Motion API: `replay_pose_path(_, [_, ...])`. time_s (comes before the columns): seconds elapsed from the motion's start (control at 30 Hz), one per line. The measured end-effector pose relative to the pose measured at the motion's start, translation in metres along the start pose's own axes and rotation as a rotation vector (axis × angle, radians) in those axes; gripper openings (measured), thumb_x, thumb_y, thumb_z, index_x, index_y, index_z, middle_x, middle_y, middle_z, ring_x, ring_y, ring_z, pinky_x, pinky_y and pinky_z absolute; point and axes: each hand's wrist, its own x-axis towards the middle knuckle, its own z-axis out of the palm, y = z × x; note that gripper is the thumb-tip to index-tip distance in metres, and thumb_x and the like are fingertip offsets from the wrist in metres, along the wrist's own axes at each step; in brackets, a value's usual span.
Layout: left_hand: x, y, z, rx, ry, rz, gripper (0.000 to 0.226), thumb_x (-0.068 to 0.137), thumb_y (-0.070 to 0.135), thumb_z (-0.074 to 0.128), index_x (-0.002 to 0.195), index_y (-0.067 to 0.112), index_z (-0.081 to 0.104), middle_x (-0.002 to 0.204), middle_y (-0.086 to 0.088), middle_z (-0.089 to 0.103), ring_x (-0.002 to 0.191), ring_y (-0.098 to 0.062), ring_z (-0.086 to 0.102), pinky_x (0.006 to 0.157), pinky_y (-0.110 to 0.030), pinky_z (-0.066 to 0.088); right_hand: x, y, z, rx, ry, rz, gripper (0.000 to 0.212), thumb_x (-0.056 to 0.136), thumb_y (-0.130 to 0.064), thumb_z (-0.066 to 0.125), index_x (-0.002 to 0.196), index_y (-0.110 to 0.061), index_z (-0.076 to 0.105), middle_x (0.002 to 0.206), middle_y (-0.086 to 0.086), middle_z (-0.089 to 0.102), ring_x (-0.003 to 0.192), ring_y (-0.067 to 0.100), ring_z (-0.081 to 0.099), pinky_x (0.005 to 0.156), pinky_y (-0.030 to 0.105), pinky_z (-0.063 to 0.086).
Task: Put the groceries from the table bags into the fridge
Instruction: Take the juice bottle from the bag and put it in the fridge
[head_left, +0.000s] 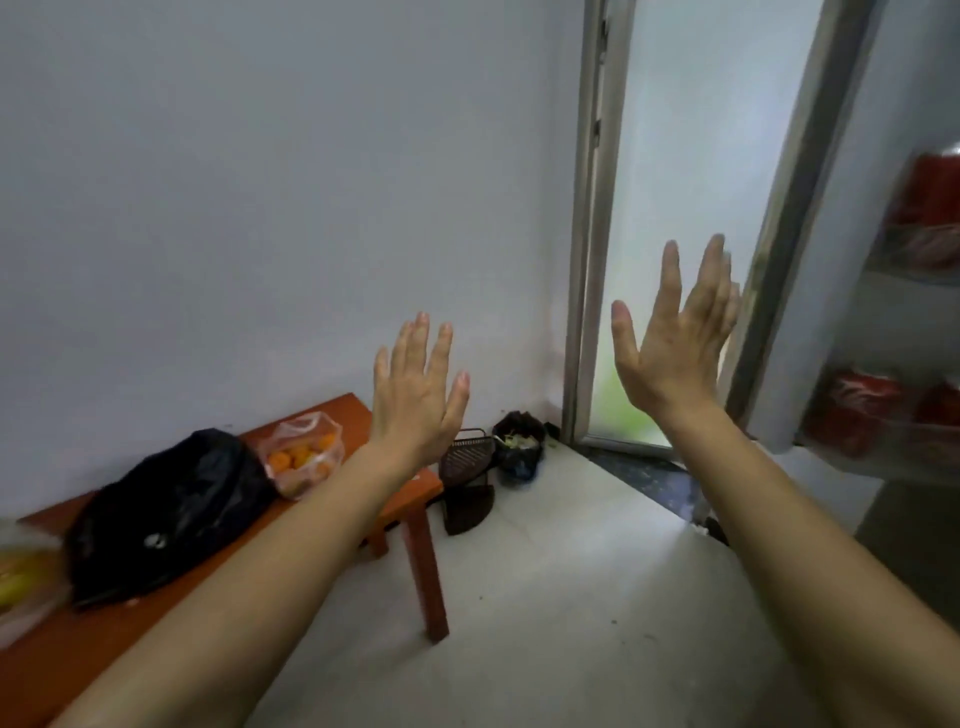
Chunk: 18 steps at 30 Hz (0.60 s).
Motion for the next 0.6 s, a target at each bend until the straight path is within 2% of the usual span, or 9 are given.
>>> replay_pose_path(0.1, [-0.068,-0.1,-0.025,0.021,-0.037,-0.123,0.071,0.097,0.053,0.014,0.158,0.017,0.016,0.167,-0.01,0.004,0.153,-0.026,0.004,0.121,-0.052,0.01,-0.059,-0.099,0.048,0.107,-0.146,-0.04,0.075,0.098,-0.049,0.043,0.158,-0.013,0.017,0.165,0.023,0.003,0.154,0.037,0.002,0.123,0.054,0.006])
replay_pose_path(0.27, [-0.17,-0.257,-0.076,0.123,-0.084,-0.368,0.075,0.095,0.055,0.009,0.158,0.016,0.021,0.166,-0.011,0.01,0.153,-0.027,0.008,0.121,-0.053,0.013,-0.15,-0.255,0.115,0.168,-0.482,-0.229,0.075,0.097,-0.048,0.046,0.158,-0.017,0.016,0.165,0.02,0.005,0.152,0.037,0.009,0.121,0.056,0.02])
replay_pose_path(0.4, [-0.235,-0.353,-0.101,0.208,-0.143,-0.541,0.076,0.095,0.057,0.003,0.158,0.016,0.015,0.167,-0.01,0.007,0.153,-0.026,0.004,0.123,-0.052,0.008,-0.184,-0.348,0.146,0.231,-0.635,-0.292,0.069,0.101,-0.046,0.044,0.158,-0.017,0.017,0.166,0.016,0.007,0.153,0.033,0.011,0.121,0.047,0.019])
replay_pose_path(0.5, [-0.282,-0.415,-0.109,0.239,-0.169,-0.672,0.081,0.093,0.061,-0.003,0.159,0.017,0.015,0.166,-0.01,0.009,0.153,-0.027,0.006,0.122,-0.055,0.01,-0.207,-0.415,0.176,0.31,-0.728,-0.407,0.063,0.1,-0.043,0.044,0.153,-0.014,0.028,0.162,0.019,0.02,0.149,0.037,0.022,0.118,0.051,0.029])
replay_pose_path(0.6, [-0.311,-0.457,-0.111,0.228,-0.185,-0.753,0.074,0.096,0.057,0.005,0.158,0.018,0.017,0.166,-0.009,0.009,0.153,-0.028,0.007,0.12,-0.055,0.011,-0.232,-0.472,0.211,0.359,-0.812,-0.503,0.063,0.1,-0.044,0.045,0.154,-0.014,0.029,0.161,0.017,0.026,0.148,0.035,0.026,0.117,0.048,0.029])
